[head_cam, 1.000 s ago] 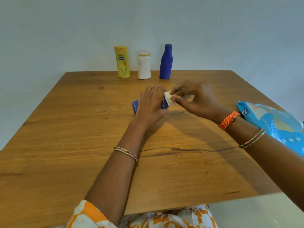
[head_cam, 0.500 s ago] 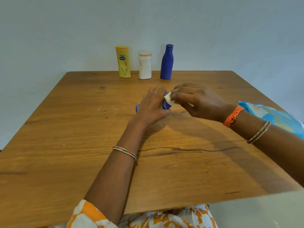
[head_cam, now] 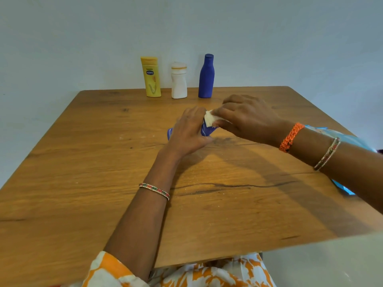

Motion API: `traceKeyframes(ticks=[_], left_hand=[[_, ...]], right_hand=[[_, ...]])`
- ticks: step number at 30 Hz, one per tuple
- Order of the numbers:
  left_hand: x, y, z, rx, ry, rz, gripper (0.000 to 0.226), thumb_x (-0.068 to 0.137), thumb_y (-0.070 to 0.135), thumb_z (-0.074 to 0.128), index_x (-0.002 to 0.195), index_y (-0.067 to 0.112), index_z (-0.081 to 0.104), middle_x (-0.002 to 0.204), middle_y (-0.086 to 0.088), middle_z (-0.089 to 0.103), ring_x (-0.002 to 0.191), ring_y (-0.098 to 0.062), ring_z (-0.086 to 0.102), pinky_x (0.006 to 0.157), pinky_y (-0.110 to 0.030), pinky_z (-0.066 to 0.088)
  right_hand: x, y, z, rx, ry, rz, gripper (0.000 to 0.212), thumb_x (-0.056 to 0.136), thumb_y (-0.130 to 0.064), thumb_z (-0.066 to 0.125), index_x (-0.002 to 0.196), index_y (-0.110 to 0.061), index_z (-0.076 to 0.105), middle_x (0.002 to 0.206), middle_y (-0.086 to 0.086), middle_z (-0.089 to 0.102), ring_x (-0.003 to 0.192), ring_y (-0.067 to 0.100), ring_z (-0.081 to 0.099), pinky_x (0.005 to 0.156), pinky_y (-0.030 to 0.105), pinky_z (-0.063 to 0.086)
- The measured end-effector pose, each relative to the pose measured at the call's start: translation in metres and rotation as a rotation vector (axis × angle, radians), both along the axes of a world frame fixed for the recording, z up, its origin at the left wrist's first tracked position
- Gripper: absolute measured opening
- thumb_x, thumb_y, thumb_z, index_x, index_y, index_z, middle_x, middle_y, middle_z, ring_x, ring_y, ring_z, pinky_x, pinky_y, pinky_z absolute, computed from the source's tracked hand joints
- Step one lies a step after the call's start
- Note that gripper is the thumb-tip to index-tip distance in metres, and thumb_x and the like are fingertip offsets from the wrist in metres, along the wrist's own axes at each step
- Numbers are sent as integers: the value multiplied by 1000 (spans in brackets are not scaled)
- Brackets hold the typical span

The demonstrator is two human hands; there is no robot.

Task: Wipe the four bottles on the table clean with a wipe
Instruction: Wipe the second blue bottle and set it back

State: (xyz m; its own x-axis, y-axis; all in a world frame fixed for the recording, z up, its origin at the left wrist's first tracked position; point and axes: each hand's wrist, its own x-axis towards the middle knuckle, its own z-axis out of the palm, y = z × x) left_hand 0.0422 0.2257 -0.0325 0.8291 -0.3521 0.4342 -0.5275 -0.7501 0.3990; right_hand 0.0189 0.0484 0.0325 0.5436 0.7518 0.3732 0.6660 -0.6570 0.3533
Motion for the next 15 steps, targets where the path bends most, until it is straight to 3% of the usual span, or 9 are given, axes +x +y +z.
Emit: traceKeyframes(ticks=[4,7,11,13,15], left_hand=[[-3,-12,-1,64,-116,95,41,69,25,73,100,14,48,95,2,46,89,-15,43,75,-30,34],[-2,-10,-2,63,-119,156,39,69,22,71,99,14,48,92,4,43,86,-16,43,74,-30,34],[-1,-5,-1,82,-87,215,43,71,25,72,105,16,47,98,0,48,90,-16,44,77,-31,37],[-2,-6,1,72,-80,222,42,72,26,72,105,16,48,99,0,48,90,-15,43,78,-31,38],[-3,-5,2,49,-75,229,41,72,26,72,104,15,48,97,0,48,88,-15,42,76,-30,37]], right_hand=[[6,12,0,383,194,-392,32,98,-35,41,72,-19,51,62,-1,49,56,13,45,51,25,29],[15,10,-10,757,341,-431,35,97,-35,45,73,-14,61,60,-1,52,56,12,47,51,26,35],[5,17,-28,738,153,-371,29,95,-33,49,89,-13,68,84,1,57,76,14,50,62,29,42],[-2,22,-31,650,74,-341,28,96,-31,48,95,-11,68,87,2,49,81,14,43,64,28,35],[-7,25,-30,631,141,-281,31,99,-30,41,98,-10,65,83,-2,43,76,10,38,63,22,29]])
